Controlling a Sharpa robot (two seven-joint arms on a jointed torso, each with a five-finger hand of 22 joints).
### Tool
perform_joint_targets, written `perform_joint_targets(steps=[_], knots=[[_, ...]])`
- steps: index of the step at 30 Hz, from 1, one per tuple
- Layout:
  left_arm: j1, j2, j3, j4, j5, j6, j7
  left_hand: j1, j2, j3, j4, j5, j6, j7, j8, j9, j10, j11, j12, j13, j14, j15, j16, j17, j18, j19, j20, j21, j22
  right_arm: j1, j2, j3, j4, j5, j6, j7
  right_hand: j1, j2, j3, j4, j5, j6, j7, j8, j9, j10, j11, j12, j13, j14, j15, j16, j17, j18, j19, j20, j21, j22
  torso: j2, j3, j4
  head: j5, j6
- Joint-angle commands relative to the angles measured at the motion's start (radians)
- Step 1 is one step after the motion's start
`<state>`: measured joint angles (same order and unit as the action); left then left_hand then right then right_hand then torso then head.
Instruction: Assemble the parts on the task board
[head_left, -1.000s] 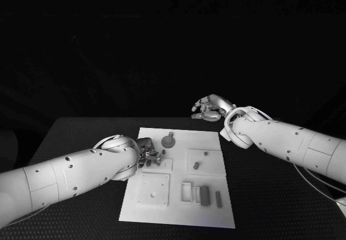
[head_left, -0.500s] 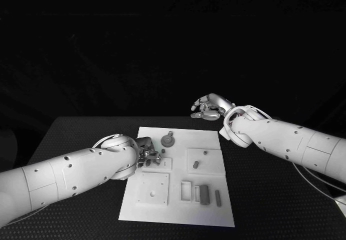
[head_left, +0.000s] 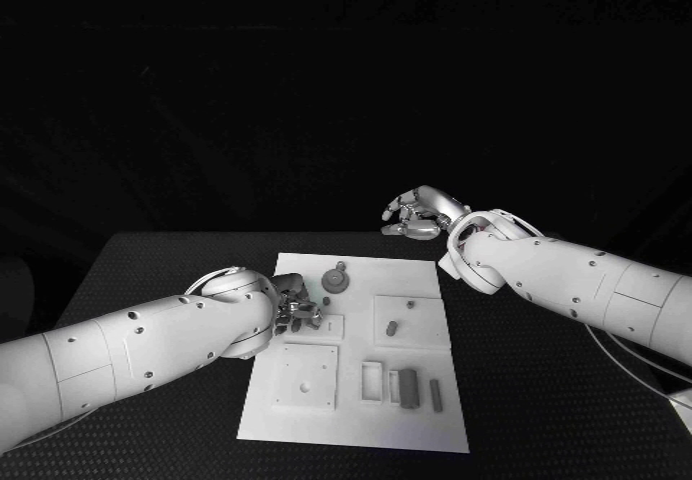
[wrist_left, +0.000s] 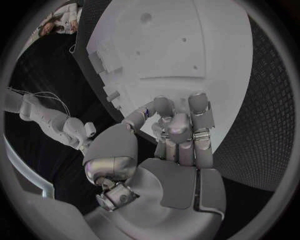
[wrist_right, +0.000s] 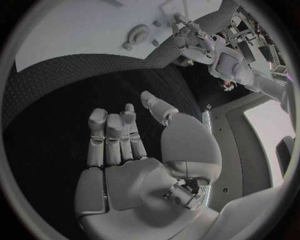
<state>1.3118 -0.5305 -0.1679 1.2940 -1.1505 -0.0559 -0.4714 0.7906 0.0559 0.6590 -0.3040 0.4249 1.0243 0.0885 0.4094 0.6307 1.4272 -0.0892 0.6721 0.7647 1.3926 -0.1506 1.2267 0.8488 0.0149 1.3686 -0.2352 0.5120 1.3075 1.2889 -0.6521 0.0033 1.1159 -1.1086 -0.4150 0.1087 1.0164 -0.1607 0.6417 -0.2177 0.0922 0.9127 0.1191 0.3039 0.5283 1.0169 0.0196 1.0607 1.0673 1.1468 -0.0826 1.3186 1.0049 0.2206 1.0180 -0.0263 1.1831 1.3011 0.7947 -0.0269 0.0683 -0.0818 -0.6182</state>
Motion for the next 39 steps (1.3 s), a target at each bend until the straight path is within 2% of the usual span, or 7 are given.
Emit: perform_joint_targets(steps=[1, 6, 12, 14, 23, 31, 39], knots=[[-0.012, 0.001, -0.009, -0.001, 0.004, 0.058, -0.019, 0.001, 0.011, 0.022, 0.015, 0.002, 0.132, -0.073, 0.003, 0.001, -0.003, -0.006, 0.004, -0.001, -0.054, -0.049, 0.006, -0.001, 0.008, 0.025, -0.021, 0.005, 0.022, 0.0, 0.0, 0.001, 0.002, -0.007, 0.011, 0.005, -0.004, -0.005, 0.002, 0.005, 0.002, 0.008, 0.015, -0.003, 0.001, -0.001, 0.003, -0.002, -0.001, -0.009, 0.0, -0.004, -0.002, 0.041, -0.007, 0.002, -0.007, 0.001, 0.0, -0.0001, 0.0001, 0.0, 0.0], [-0.013, 0.005, -0.011, -0.004, 0.004, 0.065, -0.02, -0.001, 0.006, 0.019, 0.016, -0.001, 0.132, -0.073, 0.003, 0.001, -0.003, -0.006, 0.005, -0.002, -0.055, -0.048, 0.009, -0.005, 0.008, 0.024, -0.021, 0.005, 0.022, 0.0, -0.001, 0.001, 0.002, -0.007, 0.012, 0.005, -0.005, -0.005, 0.002, 0.005, 0.002, 0.008, 0.015, -0.003, 0.001, -0.001, 0.003, -0.002, -0.002, -0.009, 0.0, -0.004, -0.002, 0.041, -0.007, 0.002, -0.007, 0.001, 0.0, 0.0, 0.0004, 0.001, -0.001], [-0.014, 0.01, -0.028, -0.004, -0.005, 0.072, -0.019, -0.013, 0.007, 0.01, 0.023, -0.017, 0.138, -0.073, 0.005, 0.003, -0.002, -0.005, 0.009, -0.003, -0.058, -0.048, 0.016, -0.015, 0.007, 0.024, -0.021, 0.007, 0.022, 0.0, -0.001, 0.001, 0.002, -0.007, 0.012, 0.005, -0.005, -0.005, 0.002, 0.005, 0.002, 0.008, 0.015, -0.003, 0.001, -0.001, 0.003, -0.001, -0.002, -0.01, 0.0, -0.004, -0.002, 0.041, -0.007, 0.002, -0.007, 0.001, 0.0, -0.0002, 0.0002, 0.0, -0.001], [-0.014, 0.011, -0.03, -0.004, -0.006, 0.075, -0.018, -0.015, 0.008, 0.009, 0.023, -0.018, 0.139, -0.074, 0.005, 0.003, -0.002, -0.006, 0.01, -0.003, -0.058, -0.048, 0.018, -0.017, 0.007, 0.024, -0.021, 0.007, 0.021, 0.0, 0.0, 0.001, 0.002, -0.007, 0.012, 0.005, -0.005, -0.005, 0.002, 0.005, 0.002, 0.008, 0.015, -0.003, 0.001, -0.001, 0.003, -0.001, -0.002, -0.01, 0.0, -0.004, -0.002, 0.041, -0.007, 0.002, -0.007, 0.001, 0.0, 0.0001, -0.0001, 0.001, -0.002], [-0.015, 0.015, -0.031, -0.001, -0.031, 0.083, -0.014, -0.019, 0.013, 0.007, 0.024, -0.012, 0.147, -0.076, 0.007, 0.004, 0.0, -0.008, 0.017, -0.003, -0.057, -0.049, 0.031, -0.025, 0.006, 0.026, -0.021, 0.012, 0.022, 0.0, 0.0, 0.001, 0.0, -0.007, 0.014, 0.005, -0.005, -0.005, 0.002, 0.005, 0.002, 0.008, 0.015, -0.003, 0.001, -0.001, 0.003, -0.001, -0.002, -0.01, 0.0, -0.004, -0.002, 0.041, -0.007, 0.002, -0.007, 0.001, 0.0, 0.0005, 0.0002, 0.001, -0.004], [-0.016, 0.022, -0.031, 0.004, -0.05, 0.104, -0.012, -0.025, 0.019, 0.008, 0.022, 0.014, 0.155, -0.078, 0.008, 0.004, 0.001, -0.009, 0.029, -0.003, -0.058, -0.05, 0.051, -0.034, 0.004, 0.028, -0.02, 0.02, 0.023, 0.0, 0.0, 0.0, 0.0, -0.007, 0.014, 0.004, -0.005, -0.004, 0.001, 0.005, 0.002, 0.008, 0.015, -0.003, 0.002, -0.002, 0.003, -0.001, -0.002, -0.01, 0.0, -0.004, -0.002, 0.041, -0.007, 0.003, -0.007, 0.001, 0.0, 0.0007, 0.0, 0.003, -0.006], [-0.017, 0.026, -0.031, 0.007, -0.05, 0.107, -0.01, -0.036, 0.017, 0.002, 0.027, 0.009, 0.16, -0.079, 0.009, 0.005, 0.001, -0.01, 0.036, -0.003, -0.06, -0.05, 0.062, -0.04, 0.004, 0.029, -0.02, 0.025, 0.023, 0.0, -0.001, 0.0, -0.001, -0.007, 0.016, 0.004, -0.005, -0.005, 0.001, 0.005, 0.002, 0.008, 0.015, -0.003, 0.002, -0.002, 0.003, -0.001, -0.002, -0.01, 0.0, -0.004, -0.002, 0.041, -0.007, 0.003, -0.007, 0.001, 0.0, 0.0005, -0.0004, 0.002, -0.008]])
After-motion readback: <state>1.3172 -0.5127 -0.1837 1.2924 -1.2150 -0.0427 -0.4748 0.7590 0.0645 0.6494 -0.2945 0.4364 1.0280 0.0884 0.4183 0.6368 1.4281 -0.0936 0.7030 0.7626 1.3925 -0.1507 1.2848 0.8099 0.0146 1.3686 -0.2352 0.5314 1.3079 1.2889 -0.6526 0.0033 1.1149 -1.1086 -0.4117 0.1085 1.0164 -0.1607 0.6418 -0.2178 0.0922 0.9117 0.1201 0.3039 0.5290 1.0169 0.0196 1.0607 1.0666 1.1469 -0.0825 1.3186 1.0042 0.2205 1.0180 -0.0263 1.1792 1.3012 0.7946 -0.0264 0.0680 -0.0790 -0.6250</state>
